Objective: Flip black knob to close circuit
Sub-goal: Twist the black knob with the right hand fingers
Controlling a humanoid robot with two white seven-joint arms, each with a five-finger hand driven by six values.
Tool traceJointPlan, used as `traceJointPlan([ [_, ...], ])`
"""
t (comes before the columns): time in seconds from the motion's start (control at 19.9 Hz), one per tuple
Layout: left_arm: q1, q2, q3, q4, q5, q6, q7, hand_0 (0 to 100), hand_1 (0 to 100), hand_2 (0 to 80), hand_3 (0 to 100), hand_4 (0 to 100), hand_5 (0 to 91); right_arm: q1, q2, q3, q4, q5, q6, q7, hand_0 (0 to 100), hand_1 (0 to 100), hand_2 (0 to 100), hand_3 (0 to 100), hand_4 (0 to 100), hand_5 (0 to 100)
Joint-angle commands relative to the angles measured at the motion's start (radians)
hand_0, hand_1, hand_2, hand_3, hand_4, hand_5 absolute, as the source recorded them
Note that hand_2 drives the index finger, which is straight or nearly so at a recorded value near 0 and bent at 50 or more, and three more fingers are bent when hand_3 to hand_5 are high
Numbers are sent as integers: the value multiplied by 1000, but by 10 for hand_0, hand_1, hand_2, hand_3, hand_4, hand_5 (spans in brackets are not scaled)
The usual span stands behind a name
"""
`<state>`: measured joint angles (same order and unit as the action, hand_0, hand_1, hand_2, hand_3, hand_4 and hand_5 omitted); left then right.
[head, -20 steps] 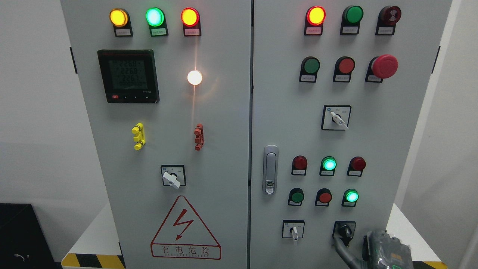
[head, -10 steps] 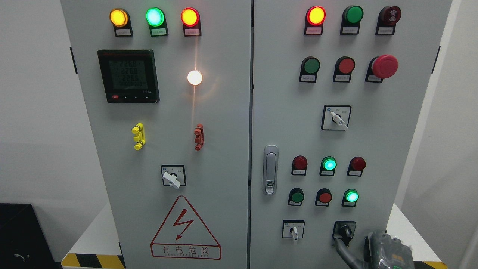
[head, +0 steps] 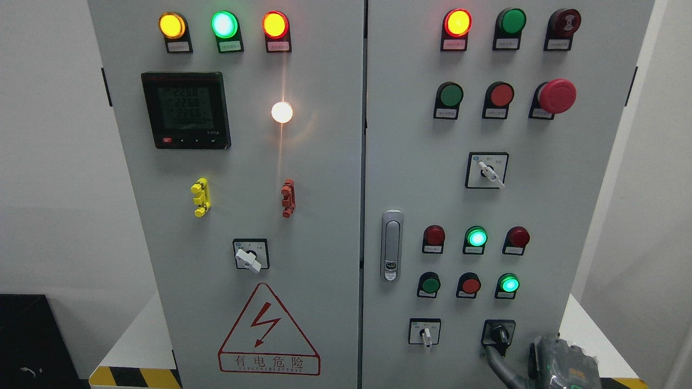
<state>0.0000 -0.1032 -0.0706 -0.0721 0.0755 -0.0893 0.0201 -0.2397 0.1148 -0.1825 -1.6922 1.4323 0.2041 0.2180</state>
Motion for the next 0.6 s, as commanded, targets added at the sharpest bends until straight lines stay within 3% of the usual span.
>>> traceJointPlan([
  [0.0, 6, 0, 0, 0, 0, 0, 0, 120, 556, 0, 0, 0, 0, -1, -1, -28, 0, -3, 0, 1, 0, 0, 926, 1000, 997, 1000],
  [0.55, 6, 0, 0, 0, 0, 0, 0, 120, 556, 0, 0, 0, 0, -3, -3, -43, 2, -6, -2, 3, 0, 0, 923, 1000, 997, 1000],
])
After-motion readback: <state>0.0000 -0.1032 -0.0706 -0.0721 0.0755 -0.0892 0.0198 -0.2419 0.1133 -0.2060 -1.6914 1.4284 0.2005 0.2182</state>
